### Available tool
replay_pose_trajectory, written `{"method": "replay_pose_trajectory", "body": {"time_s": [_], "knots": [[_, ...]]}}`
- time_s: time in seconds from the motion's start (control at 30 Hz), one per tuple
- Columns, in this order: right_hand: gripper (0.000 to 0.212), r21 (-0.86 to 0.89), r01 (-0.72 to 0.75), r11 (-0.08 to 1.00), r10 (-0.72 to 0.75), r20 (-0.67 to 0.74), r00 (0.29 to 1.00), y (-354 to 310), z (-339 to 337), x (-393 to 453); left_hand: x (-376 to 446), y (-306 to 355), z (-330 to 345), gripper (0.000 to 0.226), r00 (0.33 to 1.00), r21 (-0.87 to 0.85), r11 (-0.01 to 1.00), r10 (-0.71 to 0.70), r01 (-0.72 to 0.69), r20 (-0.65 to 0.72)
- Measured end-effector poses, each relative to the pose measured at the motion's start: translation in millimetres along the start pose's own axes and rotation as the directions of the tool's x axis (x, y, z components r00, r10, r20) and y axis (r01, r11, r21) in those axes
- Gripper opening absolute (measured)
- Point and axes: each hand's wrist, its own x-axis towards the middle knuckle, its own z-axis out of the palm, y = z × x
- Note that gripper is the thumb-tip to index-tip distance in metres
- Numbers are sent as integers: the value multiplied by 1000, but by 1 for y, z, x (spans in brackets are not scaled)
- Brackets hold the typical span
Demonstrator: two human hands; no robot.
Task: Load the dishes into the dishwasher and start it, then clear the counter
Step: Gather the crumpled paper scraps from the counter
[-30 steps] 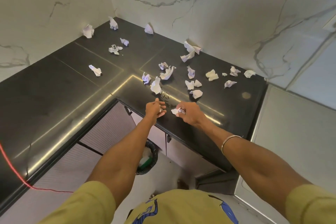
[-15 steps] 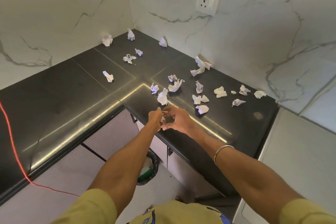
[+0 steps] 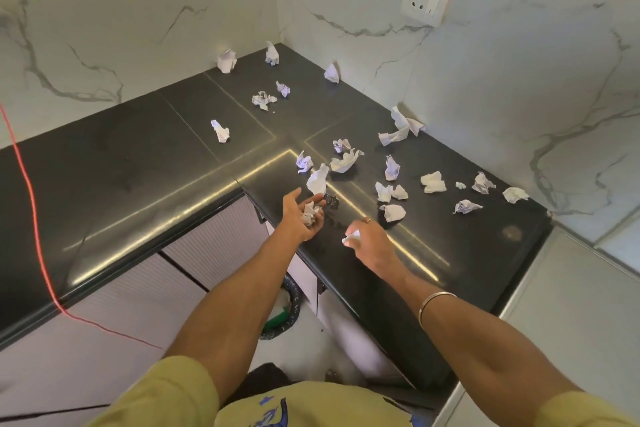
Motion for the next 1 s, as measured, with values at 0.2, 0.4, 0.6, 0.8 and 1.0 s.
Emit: {"method": "replay_pose_trajectory", "body": {"time_s": [0.2,0.4,0.6,0.8,1.0], "knots": [[11,168,-88,982,109,-117,987,-22,-4,23,6,2,4,26,998,100,995,9,-2,-67],[7,281,-57,958,119,-210,970,-71,-17,53,22,28,2,30,993,155,987,60,-44,-101],[6,305,9,952,54,-199,979,-126,-4,90,22,56,16,29,999,190,981,52,-50,-3],[15,180,16,984,13,-160,987,-141,17,108,36,77,5,20,983,340,941,68,-6,-170],[29,121,97,988,-83,-113,990,-144,18,110,50,88,0,13,947,353,934,168,-63,-275]]}}
